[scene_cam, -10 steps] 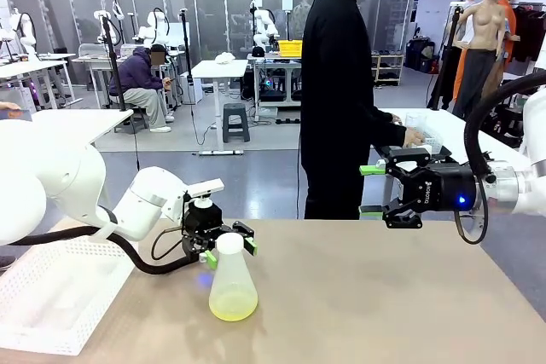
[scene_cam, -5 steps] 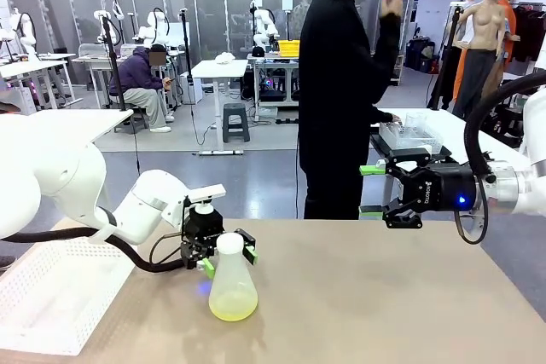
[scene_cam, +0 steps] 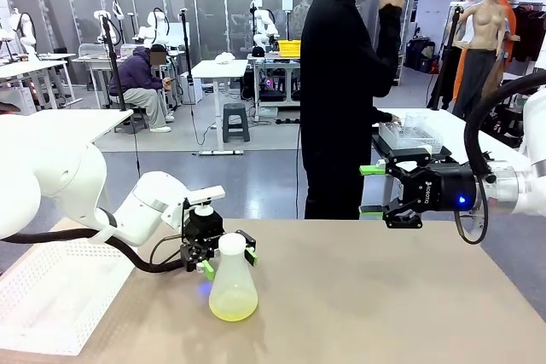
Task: Prepare the solutions needed for the experiment.
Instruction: When the human places the Big flask in the center of the table, pick up the Big flask and place it in the left Organizing basket.
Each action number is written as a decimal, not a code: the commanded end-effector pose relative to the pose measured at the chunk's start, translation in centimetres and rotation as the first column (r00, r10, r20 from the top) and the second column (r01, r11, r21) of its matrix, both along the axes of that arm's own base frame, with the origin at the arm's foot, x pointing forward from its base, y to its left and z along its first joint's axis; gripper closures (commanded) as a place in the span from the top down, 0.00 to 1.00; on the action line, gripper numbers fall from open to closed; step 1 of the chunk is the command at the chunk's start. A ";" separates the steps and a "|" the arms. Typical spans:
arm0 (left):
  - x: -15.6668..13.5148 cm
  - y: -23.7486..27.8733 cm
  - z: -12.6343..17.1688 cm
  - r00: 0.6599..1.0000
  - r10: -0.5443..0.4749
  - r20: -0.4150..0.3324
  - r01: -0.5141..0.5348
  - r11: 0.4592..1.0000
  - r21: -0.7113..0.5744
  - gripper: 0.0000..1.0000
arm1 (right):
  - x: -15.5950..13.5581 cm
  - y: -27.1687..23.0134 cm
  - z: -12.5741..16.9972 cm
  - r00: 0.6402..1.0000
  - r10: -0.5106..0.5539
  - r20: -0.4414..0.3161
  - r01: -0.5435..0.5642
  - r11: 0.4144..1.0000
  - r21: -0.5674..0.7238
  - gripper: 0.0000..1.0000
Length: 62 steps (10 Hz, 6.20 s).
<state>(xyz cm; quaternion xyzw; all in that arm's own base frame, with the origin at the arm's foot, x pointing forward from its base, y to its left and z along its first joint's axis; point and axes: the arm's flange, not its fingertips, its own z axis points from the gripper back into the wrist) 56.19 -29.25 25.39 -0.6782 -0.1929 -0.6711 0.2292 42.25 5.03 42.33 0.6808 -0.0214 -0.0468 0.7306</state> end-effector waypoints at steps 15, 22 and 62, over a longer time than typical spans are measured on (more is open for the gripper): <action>1.0 -0.4 -0.2 0.999 0.039 -0.029 -0.041 0.997 -0.059 0.00 | 0.0 -0.1 0.1 1.000 0.005 0.004 -0.005 1.000 0.008 0.81; -0.4 0.6 9.9 0.994 0.080 0.068 -0.075 0.995 -0.064 0.00 | 0.0 -0.1 0.1 1.000 0.005 0.004 -0.005 1.000 0.008 0.81; -4.2 40.3 -0.2 0.686 0.725 0.064 -0.723 0.689 -0.052 0.45 | 0.0 -0.1 0.1 1.000 0.005 0.004 -0.005 1.000 0.008 0.81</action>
